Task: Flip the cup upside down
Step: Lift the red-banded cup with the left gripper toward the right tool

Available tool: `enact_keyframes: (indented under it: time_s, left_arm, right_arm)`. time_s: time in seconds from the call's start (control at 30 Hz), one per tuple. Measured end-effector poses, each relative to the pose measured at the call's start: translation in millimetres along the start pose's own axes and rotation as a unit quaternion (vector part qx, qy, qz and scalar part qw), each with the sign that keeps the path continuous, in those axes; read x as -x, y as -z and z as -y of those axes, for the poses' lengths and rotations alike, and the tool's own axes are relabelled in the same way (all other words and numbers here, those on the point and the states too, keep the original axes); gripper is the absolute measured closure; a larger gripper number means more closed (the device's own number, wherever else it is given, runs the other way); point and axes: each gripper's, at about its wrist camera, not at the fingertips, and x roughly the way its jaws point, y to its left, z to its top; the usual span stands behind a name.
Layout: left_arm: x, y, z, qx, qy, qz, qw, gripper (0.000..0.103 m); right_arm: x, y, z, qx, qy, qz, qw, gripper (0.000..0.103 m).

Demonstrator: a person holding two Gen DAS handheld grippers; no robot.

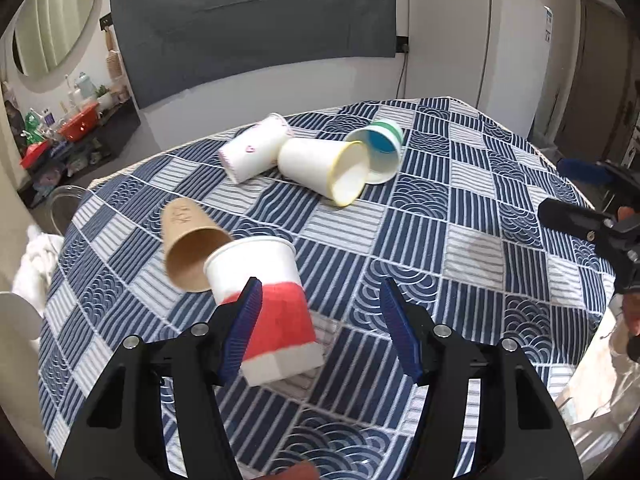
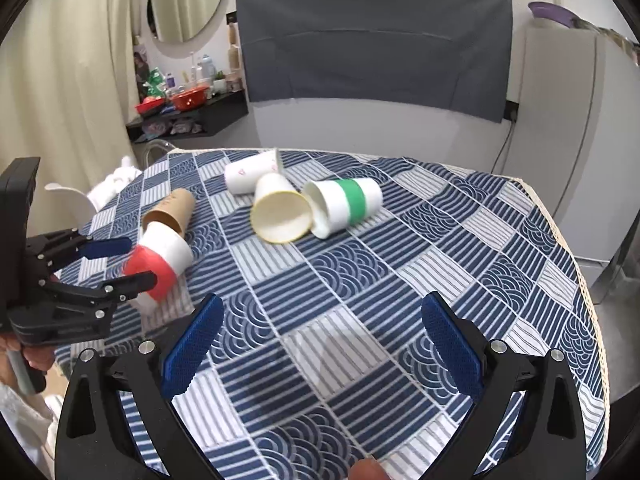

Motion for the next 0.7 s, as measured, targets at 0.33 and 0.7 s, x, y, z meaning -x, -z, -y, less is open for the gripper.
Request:
enact_keyframes:
  time_s: [0.33,0.7]
  left_arm:
    - [-10,-4,2,0.006,-0.009,-0.005,0.9999,0.027]
    - [13,10,-35,0.006,-0.016,0.014,0.9997,0.006]
  right_arm:
    - [-23,7,12,0.003,0.000,-0.015,1.000,0.008]
    - [-31,4,-28,0.023,0.010,-0.020,0.999,0.008]
